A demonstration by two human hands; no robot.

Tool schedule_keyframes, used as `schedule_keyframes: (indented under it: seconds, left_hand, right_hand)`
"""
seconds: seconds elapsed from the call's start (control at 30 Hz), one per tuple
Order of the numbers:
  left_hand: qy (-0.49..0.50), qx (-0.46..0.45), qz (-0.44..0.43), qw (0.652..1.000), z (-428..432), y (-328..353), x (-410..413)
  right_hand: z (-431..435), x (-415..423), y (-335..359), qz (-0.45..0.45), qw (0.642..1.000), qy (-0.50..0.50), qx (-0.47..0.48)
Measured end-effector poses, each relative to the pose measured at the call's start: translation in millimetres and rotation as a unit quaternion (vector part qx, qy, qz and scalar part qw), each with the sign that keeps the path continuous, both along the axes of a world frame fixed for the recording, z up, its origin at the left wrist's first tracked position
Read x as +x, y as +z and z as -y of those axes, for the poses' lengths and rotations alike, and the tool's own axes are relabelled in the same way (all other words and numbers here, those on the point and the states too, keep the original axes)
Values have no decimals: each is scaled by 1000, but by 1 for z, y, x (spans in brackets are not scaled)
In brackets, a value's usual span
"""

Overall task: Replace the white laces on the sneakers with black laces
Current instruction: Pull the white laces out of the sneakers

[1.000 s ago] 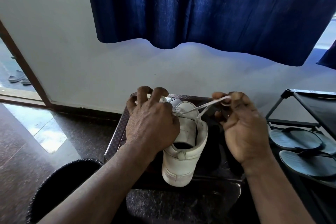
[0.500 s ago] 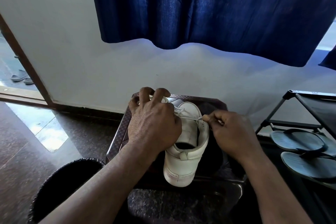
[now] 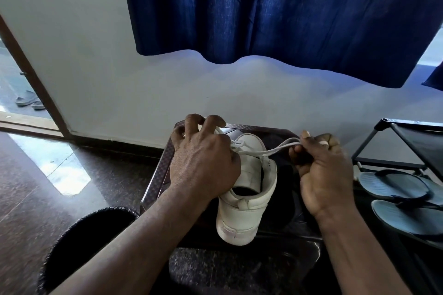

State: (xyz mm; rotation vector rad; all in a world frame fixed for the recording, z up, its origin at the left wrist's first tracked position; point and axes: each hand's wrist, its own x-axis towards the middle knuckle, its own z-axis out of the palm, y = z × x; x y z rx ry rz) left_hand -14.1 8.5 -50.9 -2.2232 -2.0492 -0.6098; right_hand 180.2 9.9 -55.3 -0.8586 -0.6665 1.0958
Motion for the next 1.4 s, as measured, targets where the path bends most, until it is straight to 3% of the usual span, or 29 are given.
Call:
schedule_keyframes:
  seconds: [0.17, 0.27, 0.37, 0.47, 0.57, 0.67, 0.83, 0.87, 0.93, 0.97, 1.03, 1.1, 1.13, 1.2, 1.27, 1.3, 1.4]
  left_hand:
    - [-1, -1, 1, 1000, 0, 1, 0]
    - [-1, 0, 4, 1000, 0, 0, 0]
    - [-1, -4, 0, 1000, 0, 0, 0]
    - [-2, -7, -2, 1000, 0, 0, 0]
    - [-3, -6, -2, 1000, 0, 0, 0]
    - [-4, -6, -1, 1000, 0, 1, 0]
    - [-6, -2, 1, 1000, 0, 1, 0]
    - [-7, -2, 0, 1000, 0, 1, 0]
    - [-8, -1, -2, 1000, 0, 0, 0]
    - [-8, 0, -1, 1000, -1, 0, 0]
    - [-9, 3, 2, 1000, -1, -1, 0]
    - [-8, 1, 1, 1000, -1, -1, 0]
    - [-8, 0, 0, 1000, -1, -1, 0]
    - [-9, 2, -1, 1000, -1, -1, 0]
    - [-9, 2, 0, 1000, -1, -2, -1]
    - [-9, 2, 1, 1000, -1, -2, 0]
    - [-7, 1, 3, 1000, -1, -1, 0]
  right_hand:
    - [0, 5, -2, 224, 973, -61, -10]
    - [4, 8, -3, 421, 899, -119, 8]
    - [6, 7, 0, 553, 826, -103, 34]
    - [4, 6, -4, 647, 763, -6, -2]
    - [1, 10, -12, 671, 742, 19, 1]
    - [-3, 9, -14, 649, 759, -1, 38]
    - [0, 2, -12, 499, 861, -81, 59]
    - [0, 1, -10, 430, 897, -80, 56]
    - [3, -4, -1, 210, 976, -36, 40]
    - [3, -7, 3, 107, 994, -11, 25]
    - [2, -6, 8, 2, 1000, 12, 2]
    - [2, -2, 8, 15, 1000, 8, -7]
    - [2, 1, 8, 63, 998, -8, -11]
    - [5, 5, 8, 261, 964, -45, -13]
    - [6, 10, 4, 503, 862, -54, -9]
    - [6, 10, 5, 580, 813, -46, -10]
    - [8, 8, 3, 667, 745, 8, -13]
